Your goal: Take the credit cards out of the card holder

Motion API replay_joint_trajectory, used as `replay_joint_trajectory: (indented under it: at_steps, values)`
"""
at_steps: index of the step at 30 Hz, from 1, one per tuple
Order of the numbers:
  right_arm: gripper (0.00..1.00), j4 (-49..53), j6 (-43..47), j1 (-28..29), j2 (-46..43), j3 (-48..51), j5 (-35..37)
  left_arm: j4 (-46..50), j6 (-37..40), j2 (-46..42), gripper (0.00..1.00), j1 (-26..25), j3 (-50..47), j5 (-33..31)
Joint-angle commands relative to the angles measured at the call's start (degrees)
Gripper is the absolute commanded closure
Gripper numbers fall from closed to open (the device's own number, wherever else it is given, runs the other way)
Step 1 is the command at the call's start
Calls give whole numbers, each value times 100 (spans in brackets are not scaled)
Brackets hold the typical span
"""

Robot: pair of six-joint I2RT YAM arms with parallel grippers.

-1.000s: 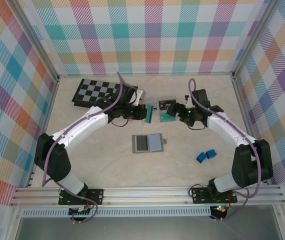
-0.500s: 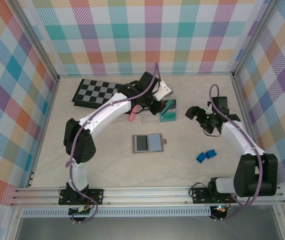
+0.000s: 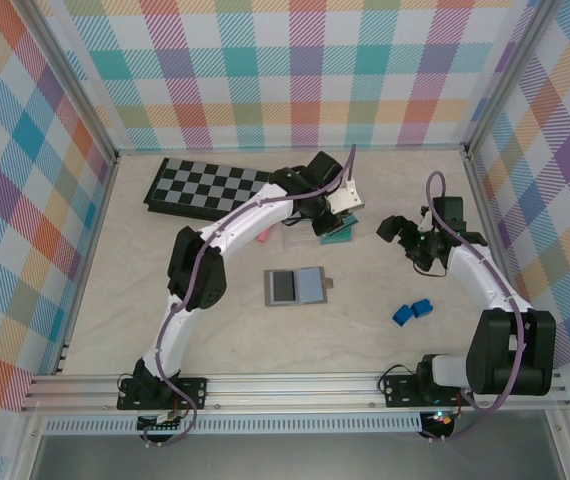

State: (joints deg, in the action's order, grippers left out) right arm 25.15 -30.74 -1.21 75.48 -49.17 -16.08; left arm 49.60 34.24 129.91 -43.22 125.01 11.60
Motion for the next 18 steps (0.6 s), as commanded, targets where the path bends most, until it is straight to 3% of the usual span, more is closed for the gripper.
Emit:
replay_joint_trajectory:
  at_steps: [1, 7, 18]
  values:
    - [0, 85, 130, -59, -104, 65, -160, 319, 334, 231, 100, -82, 366, -166]
    - [0, 139, 120, -63, -95, 48, -298, 269, 507, 549, 100, -83, 594, -696]
    - [0, 286, 163, -63, -321, 91, -215, 65, 666, 681, 100, -89, 620, -894]
